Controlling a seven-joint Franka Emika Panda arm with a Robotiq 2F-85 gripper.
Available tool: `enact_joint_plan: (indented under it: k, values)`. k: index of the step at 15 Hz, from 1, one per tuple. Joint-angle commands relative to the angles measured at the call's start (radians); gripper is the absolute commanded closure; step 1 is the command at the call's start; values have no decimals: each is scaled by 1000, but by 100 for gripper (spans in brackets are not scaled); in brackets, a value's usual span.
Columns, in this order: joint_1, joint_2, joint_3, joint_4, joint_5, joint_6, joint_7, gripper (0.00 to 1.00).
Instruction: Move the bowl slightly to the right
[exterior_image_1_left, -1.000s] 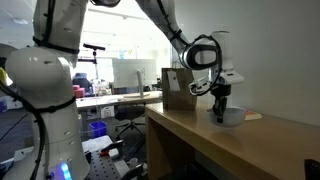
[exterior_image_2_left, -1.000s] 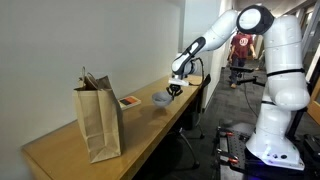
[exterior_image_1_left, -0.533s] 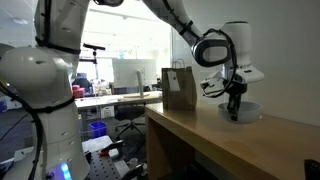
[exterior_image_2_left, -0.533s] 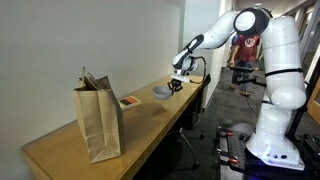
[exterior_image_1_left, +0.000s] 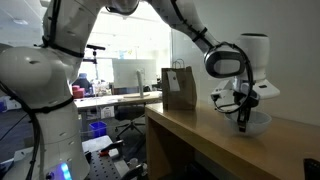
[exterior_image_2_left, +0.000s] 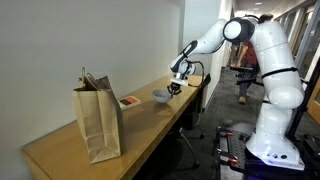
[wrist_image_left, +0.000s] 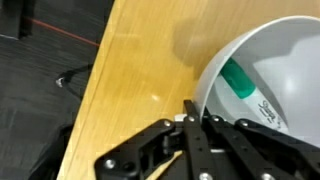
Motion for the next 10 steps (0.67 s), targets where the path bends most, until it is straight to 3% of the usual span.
enact_joint_plan:
  k: [1, 2, 3, 4, 10]
  values:
    - [-13, 35, 11, 63, -3, -41, -5, 99]
    - [-14, 39, 14, 71, 1, -42, -4, 99]
    - [-11, 41, 13, 74, -6, -39, -4, 70]
    - [-7, 39, 10, 73, -13, -39, 2, 69]
    - [30, -53, 10, -13, -47, -21, -4, 24]
